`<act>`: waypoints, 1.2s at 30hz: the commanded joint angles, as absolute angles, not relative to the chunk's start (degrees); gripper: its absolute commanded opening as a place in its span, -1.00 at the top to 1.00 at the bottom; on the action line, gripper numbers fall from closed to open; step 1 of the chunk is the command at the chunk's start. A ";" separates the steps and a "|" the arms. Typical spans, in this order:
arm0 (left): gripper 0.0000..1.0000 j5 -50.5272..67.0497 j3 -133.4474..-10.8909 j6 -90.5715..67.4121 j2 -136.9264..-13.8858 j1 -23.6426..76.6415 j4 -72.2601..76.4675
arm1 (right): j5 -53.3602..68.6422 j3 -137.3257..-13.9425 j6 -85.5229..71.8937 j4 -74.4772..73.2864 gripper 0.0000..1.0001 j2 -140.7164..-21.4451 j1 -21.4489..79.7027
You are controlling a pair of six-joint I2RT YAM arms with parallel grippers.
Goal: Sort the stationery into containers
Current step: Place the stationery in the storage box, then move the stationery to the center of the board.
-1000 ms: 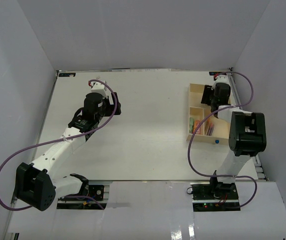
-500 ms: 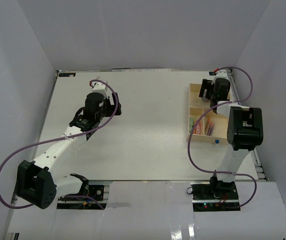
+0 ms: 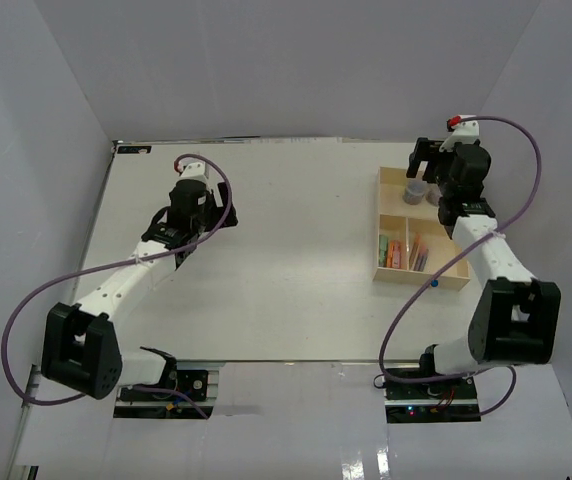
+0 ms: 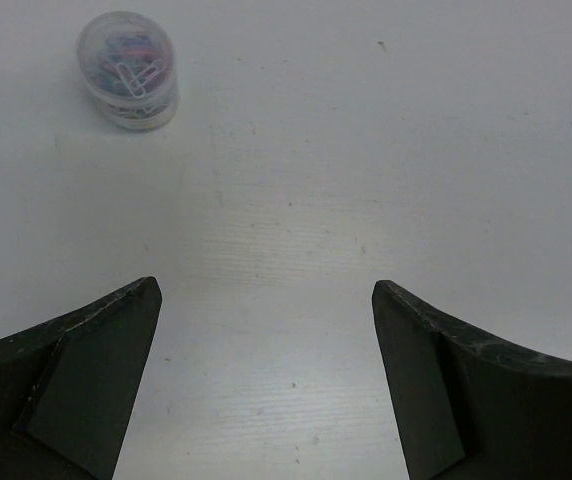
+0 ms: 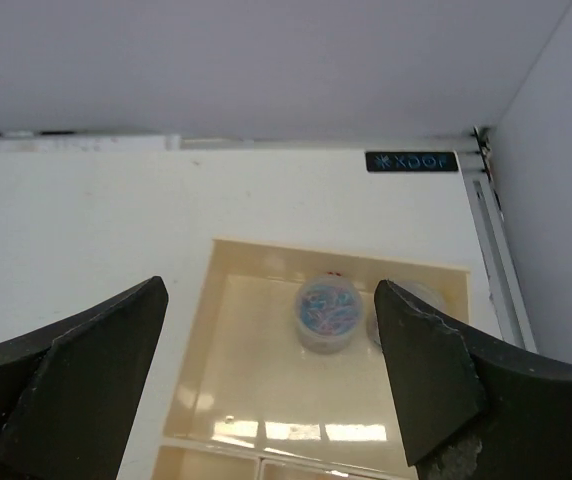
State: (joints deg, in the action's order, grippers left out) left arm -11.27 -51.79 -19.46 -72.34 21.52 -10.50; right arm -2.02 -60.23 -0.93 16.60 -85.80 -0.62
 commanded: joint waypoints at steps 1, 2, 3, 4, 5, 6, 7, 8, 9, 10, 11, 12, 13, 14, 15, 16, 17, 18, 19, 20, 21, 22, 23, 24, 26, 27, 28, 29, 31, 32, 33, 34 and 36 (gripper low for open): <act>-0.96 -10.82 -57.38 -22.93 -78.82 17.33 -14.67 | 4.64 -58.28 -1.32 10.92 -0.80 -76.49 -0.09; -0.96 -10.38 -58.78 -23.46 -80.66 15.05 -16.42 | 5.70 -57.58 -1.67 10.38 -0.80 -74.64 -0.09; -0.96 -10.28 -61.84 -24.42 -84.60 14.07 -17.39 | 7.37 -55.83 -2.54 10.11 -0.80 -71.05 -0.09; -0.96 -10.02 -63.61 -25.04 -86.55 13.02 -18.45 | 7.64 -54.94 -3.16 9.76 -0.80 -69.28 -0.09; -0.96 -8.89 -65.46 -25.57 -88.49 11.53 -20.46 | 7.56 -53.97 -3.86 9.06 -0.80 -67.69 -0.09; -0.96 -8.88 -67.31 -26.19 -90.42 10.99 -21.17 | 7.47 -52.75 -4.65 9.23 -0.80 -64.28 -0.09; -0.96 -9.14 -70.28 -26.28 -94.01 10.64 -21.44 | 7.47 -49.69 -6.66 9.58 -0.80 -62.51 -0.09; -0.96 -9.58 -71.88 -26.37 -95.87 10.03 -21.79 | 7.56 -47.92 -8.07 10.97 -0.80 -60.75 -0.09; -0.96 -9.58 -73.72 -26.45 -97.80 9.76 -22.23 | 7.56 -45.99 -9.56 12.12 -0.80 -57.34 -0.09; -0.96 -9.58 -77.74 -26.46 -101.91 9.58 -23.63 | 8.25 -42.14 -11.23 13.26 -0.80 -55.74 -0.09; -0.96 -10.36 -79.78 -26.46 -103.95 9.23 -24.60 | 8.87 -40.45 -11.60 14.40 -0.80 -54.33 -0.09; -0.96 -10.89 -81.81 -26.46 -105.89 9.05 -25.65 | 9.05 -39.21 -11.78 15.20 -0.80 -52.40 0.26; -0.96 -11.33 -83.74 -26.46 -107.74 8.79 -26.53 | 9.23 -38.42 -11.78 14.86 -0.80 -51.60 1.57; -0.96 -11.69 -86.54 -26.46 -110.80 8.35 -27.67 | 9.23 -37.63 -11.60 14.33 -0.80 -51.07 1.67; -0.96 -11.95 -87.62 -26.46 -112.05 8.18 -27.95 | 9.32 -37.27 -11.51 13.37 -0.80 -50.19 2.10; -0.96 -12.04 -88.41 -26.63 -113.10 8.09 -28.12 | 9.49 -36.92 -11.43 13.36 -0.80 -49.84 2.28; -0.96 -12.30 -89.90 -26.54 -114.94 7.91 -28.12 | 9.58 -36.13 -11.34 13.53 -0.80 -49.14 2.55; -0.96 -13.44 -90.61 -26.46 -115.74 8.00 -28.30 | 9.67 -35.86 -11.34 13.97 -0.80 -48.87 2.81; -0.96 -14.06 -91.22 -26.28 -116.62 7.91 -28.74 | 9.67 -35.60 -11.25 13.97 -0.80 -48.69 2.90; -0.96 -14.58 -92.45 -25.84 -117.94 7.82 -28.83 | 9.67 -35.60 -11.08 13.89 -0.80 -48.43 3.07; -0.96 -15.46 -93.07 -25.49 -118.56 7.74 -29.00 | 9.67 -35.60 -10.90 13.71 -0.80 -48.34 3.25; -0.96 -16.08 -93.60 -25.31 -119.09 7.56 -29.35 | 9.75 -35.51 -10.81 13.71 -0.80 -48.25 3.43; -0.96 -16.43 -94.04 -24.79 -119.44 7.47 -29.44 | 9.76 -35.51 -10.72 13.71 -0.80 -48.08 3.51; -0.95 -16.35 -94.83 -24.35 -120.14 7.47 -29.44 | 9.93 -35.25 -10.64 13.97 -0.80 -48.08 3.69; -0.89 -16.87 -95.71 -23.21 -120.85 7.38 -29.44 | 10.19 -34.98 -10.63 14.24 -0.80 -48.08 3.87; -0.79 -16.70 -96.67 -22.77 -121.55 7.47 -29.36 | 10.63 -34.89 -10.63 14.15 -0.80 -48.16 3.87; -0.74 -16.61 -97.20 -22.33 -121.81 7.38 -29.36 | 10.90 -34.98 -10.63 14.06 -0.80 -48.34 3.87; -0.69 -16.18 -97.90 -21.63 -122.43 7.47 -29.44 | 11.25 -34.98 -10.72 13.89 -0.80 -48.34 3.95; -0.49 -14.16 -98.52 -20.31 -123.04 7.38 -29.36 | 11.42 -35.07 -10.63 13.54 -0.80 -48.16 4.04; -0.38 -13.54 -98.87 -19.87 -123.31 7.47 -29.36 | 11.43 -35.07 -10.72 13.36 -0.80 -48.08 4.04; -0.26 -12.49 -99.14 -19.34 -123.48 7.56 -29.27 | 11.51 -35.07 -10.64 13.36 -0.80 -48.08 4.13; -0.02 -10.22 -99.23 -18.64 -123.57 7.91 -29.18 | 11.60 -35.16 -10.55 13.10 -0.80 -47.99 4.13; 0.12 -8.27 -99.05 -15.14 -123.49 9.05 -29.09 | 12.12 -35.16 -10.55 12.66 -0.80 -47.90 4.31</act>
